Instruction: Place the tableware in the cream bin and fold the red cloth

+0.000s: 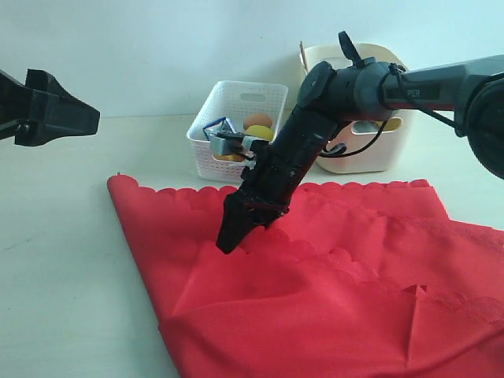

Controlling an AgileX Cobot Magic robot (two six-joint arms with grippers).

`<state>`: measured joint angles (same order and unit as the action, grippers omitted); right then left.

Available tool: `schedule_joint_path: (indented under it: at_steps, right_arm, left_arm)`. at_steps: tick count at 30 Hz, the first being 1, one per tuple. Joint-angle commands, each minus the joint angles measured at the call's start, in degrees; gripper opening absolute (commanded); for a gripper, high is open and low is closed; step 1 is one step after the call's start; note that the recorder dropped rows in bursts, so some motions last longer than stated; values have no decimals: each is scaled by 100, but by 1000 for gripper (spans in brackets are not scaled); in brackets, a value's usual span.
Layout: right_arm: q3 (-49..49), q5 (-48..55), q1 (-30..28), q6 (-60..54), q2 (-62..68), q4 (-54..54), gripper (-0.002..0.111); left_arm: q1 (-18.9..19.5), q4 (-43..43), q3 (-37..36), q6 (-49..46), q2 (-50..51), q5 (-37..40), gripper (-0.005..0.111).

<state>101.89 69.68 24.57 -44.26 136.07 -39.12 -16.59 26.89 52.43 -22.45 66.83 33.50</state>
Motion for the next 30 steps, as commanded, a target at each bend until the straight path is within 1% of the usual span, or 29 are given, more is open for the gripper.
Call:
schedule_joint_path:
  at_steps: [1,4,8,11,13,17,19,27,30]
  right_arm:
    - [-137,28,190,-59,15,-25,63]
    - [-165,28,337,-59,15,172,63]
    - [-165,28,472,-70,15,174,63]
    - [-165,28,472,-59,15,174,54]
    - [-165,28,472,-20,15,230,40]
    - [-165,28,472,276,15,321,2]
    - [-165,28,472,393,-29,321,0]
    - [-165,28,388,910,-651,321,0]
    - [-373,28,306,998,-1071,281,0]
  left_arm:
    - [10,-20,-19,38,-47,-36,75]
    - [10,-20,-19,38,-47,-36,75]
    - [10,-20,-19,38,-47,-36,75]
    - [10,-20,-19,38,-47,-36,75]
    - [10,-20,-19,38,-47,-36,75]
    - [10,-20,-19,38,-47,-36,75]
    - [10,-20,-19,25,-47,-36,75]
    - [10,-58,-19,24,-47,0,75]
    - [10,-61,-19,24,-47,13,75]
